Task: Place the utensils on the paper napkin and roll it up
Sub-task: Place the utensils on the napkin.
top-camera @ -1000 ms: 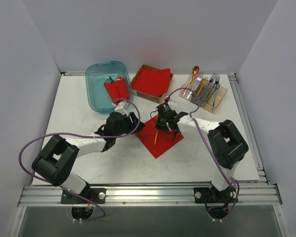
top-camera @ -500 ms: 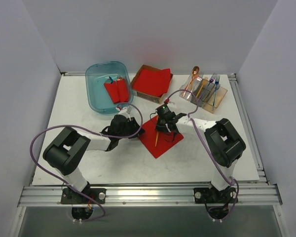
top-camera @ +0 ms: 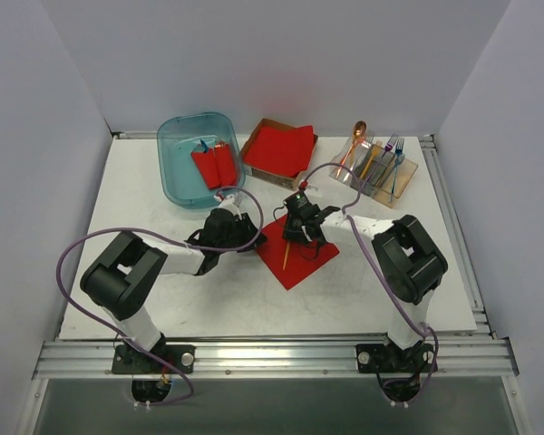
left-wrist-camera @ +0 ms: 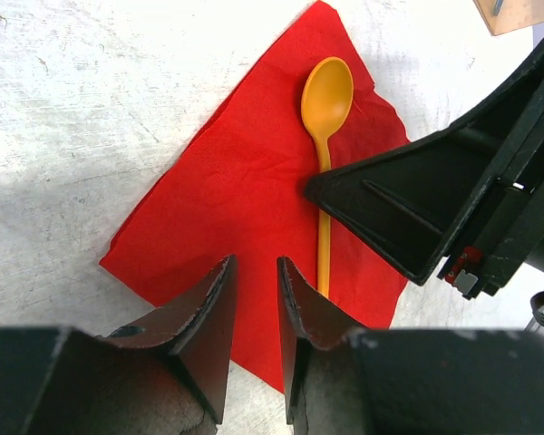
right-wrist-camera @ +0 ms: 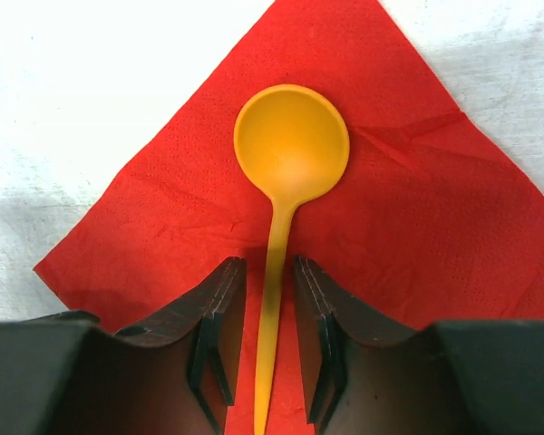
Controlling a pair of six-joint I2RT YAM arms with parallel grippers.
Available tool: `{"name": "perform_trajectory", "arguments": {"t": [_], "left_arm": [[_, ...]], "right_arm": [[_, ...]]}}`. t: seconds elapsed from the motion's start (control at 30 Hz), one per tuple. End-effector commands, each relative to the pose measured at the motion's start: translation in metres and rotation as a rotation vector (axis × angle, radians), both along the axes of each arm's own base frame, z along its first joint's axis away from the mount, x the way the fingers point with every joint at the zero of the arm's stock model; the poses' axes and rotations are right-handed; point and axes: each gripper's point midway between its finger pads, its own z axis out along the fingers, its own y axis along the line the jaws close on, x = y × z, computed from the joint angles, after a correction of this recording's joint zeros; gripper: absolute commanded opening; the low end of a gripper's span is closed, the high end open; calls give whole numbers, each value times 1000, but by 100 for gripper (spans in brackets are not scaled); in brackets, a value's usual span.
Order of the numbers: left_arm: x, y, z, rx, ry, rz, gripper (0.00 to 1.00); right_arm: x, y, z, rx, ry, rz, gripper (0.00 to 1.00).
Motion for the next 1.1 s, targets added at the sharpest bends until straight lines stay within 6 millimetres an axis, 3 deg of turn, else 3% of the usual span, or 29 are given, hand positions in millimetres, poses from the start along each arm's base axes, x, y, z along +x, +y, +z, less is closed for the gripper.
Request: {"name": "perform_trajectory", "arguments": {"t": [0.0, 0.23, 0.43, 0.67, 0.97, 1.07], "left_arm": [[11, -8, 11, -18, -37, -1, 33], [13, -7, 8, -4, -28, 6, 33], [16, -2, -3, 35, 4, 28, 33], [17, 4, -10, 61, 22, 49, 33], [17, 5, -10, 69, 24, 53, 33], [16, 6, -9, 68, 23, 55, 33]], "right_arm": [[1, -9, 4, -67, -4, -7, 29], [3, -12, 6, -83, -11, -12, 14], [7, -10, 16, -79, -32, -12, 8], [12, -15, 32, -102, -56, -23, 7], [13, -23, 24, -130, -42, -33, 7], [13, -23, 21, -129, -37, -30, 12]]}}
